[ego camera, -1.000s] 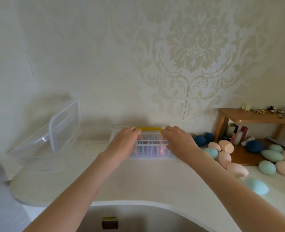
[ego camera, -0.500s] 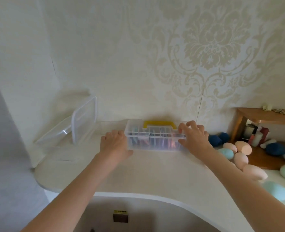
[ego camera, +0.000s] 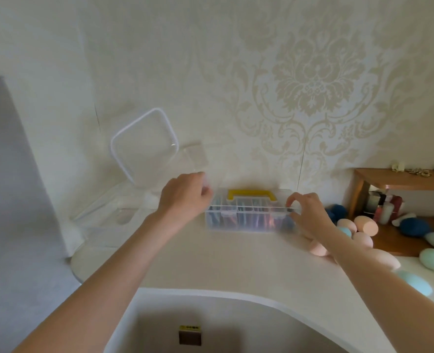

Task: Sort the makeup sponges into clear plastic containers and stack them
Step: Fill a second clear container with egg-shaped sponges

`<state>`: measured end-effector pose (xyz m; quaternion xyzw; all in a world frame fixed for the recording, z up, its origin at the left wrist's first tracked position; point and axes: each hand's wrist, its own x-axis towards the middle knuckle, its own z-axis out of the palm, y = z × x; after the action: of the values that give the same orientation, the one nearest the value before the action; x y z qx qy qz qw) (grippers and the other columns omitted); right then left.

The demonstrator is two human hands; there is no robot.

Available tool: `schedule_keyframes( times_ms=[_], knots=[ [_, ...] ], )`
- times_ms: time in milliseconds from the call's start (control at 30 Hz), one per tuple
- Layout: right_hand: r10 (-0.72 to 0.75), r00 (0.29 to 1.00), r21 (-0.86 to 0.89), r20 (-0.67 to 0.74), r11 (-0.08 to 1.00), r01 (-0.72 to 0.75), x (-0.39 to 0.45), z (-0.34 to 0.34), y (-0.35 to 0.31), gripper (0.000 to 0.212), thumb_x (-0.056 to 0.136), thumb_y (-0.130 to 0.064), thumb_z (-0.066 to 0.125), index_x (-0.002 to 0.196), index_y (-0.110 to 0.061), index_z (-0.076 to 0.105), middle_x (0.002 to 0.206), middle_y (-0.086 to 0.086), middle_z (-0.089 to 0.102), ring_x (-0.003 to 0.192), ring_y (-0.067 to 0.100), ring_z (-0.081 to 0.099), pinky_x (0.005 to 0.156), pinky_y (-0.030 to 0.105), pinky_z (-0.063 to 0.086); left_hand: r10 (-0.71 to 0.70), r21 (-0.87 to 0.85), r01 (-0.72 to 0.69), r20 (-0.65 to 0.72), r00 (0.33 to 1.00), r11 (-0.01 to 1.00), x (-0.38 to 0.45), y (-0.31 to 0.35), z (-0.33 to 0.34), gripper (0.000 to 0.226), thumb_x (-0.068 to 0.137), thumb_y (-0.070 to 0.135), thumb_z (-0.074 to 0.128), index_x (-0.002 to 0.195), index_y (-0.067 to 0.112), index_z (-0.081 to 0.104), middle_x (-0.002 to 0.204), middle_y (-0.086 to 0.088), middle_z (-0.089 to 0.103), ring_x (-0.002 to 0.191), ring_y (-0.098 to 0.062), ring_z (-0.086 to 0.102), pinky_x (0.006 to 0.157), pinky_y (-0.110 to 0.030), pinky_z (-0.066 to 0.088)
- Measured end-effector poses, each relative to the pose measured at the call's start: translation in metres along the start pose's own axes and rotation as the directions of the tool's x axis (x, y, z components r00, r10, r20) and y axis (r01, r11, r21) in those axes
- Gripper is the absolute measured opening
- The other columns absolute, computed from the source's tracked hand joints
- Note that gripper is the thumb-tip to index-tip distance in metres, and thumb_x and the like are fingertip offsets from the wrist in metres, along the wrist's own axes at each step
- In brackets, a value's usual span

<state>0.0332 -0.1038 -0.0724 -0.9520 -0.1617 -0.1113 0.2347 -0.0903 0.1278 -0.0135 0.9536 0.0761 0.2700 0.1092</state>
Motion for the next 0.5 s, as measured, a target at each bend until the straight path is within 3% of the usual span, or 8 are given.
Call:
schedule_keyframes(
  times_ms=[100, 200, 367, 433, 500],
  knots=[
    [0.01, 1.0, 0.163, 0.028, 0.986, -0.015, 0.0, 0.007, -0.006, 0.027, 0.089, 0.0, 0.049, 0.102, -0.016, 0.065, 0.126, 0.015, 0.051, 0.091, 0.024, 0.056, 0.058, 0.014, 0.04, 0.098, -0.02, -0.098, -0.003, 0.995, 0.995, 0.001, 0.011, -0.004, 0.016, 0.088, 0.022, 0.049, 0.094, 0.015, 0.062, 0.099, -0.002, 0.07, 0.091, -0.027, 0.062, 0.076, -0.03, 0.039],
    [0.002, 0.999, 0.286, 0.054, 0.958, -0.018, -0.006, 0.016, -0.025, 0.04, 0.085, 0.008, 0.041, 0.105, -0.014, 0.068, 0.13, 0.01, 0.052, 0.115, 0.025, 0.052, 0.084, 0.016, 0.039, 0.163, -0.048, -0.163, -0.009, 0.987, 0.985, -0.001, 0.016, -0.002, 0.014, 0.087, 0.021, 0.05, 0.091, 0.016, 0.063, 0.098, -0.002, 0.071, 0.087, -0.028, 0.063, 0.081, -0.032, 0.042],
    [-0.002, 0.982, 0.566, 0.189, 0.817, -0.107, -0.017, 0.03, -0.052, 0.047, 0.089, 0.015, 0.036, 0.131, -0.002, 0.044, 0.134, 0.011, 0.046, 0.126, 0.03, 0.05, 0.098, 0.033, 0.042, 0.212, -0.08, -0.211, 0.003, 0.977, 0.974, -0.005, 0.017, 0.003, 0.013, 0.086, 0.022, 0.052, 0.088, 0.016, 0.064, 0.089, -0.004, 0.073, 0.083, -0.028, 0.064, 0.078, -0.031, 0.042],
    [-0.021, 0.982, 0.439, 0.186, 0.896, -0.064, -0.013, 0.026, -0.041, 0.05, 0.088, 0.013, 0.035, 0.134, -0.006, 0.04, 0.14, 0.011, 0.042, 0.128, 0.028, 0.046, 0.099, 0.03, 0.039, 0.237, -0.084, -0.235, 0.016, 0.971, 0.968, -0.005, 0.021, 0.004, 0.012, 0.086, 0.022, 0.051, 0.087, 0.017, 0.062, 0.082, -0.006, 0.074, 0.082, -0.026, 0.065, 0.076, -0.028, 0.039],
    [-0.017, 0.987, 0.166, 0.163, 0.986, -0.011, -0.011, 0.016, -0.02, 0.047, 0.092, -0.001, 0.041, 0.136, -0.015, 0.041, 0.142, 0.008, 0.04, 0.129, 0.026, 0.043, 0.103, 0.03, 0.036, 0.279, -0.103, -0.275, 0.032, 0.96, 0.956, -0.005, 0.027, 0.006, 0.013, 0.087, 0.021, 0.051, 0.088, 0.015, 0.063, 0.083, -0.006, 0.073, 0.083, -0.026, 0.064, 0.077, -0.029, 0.038]
  ],
)
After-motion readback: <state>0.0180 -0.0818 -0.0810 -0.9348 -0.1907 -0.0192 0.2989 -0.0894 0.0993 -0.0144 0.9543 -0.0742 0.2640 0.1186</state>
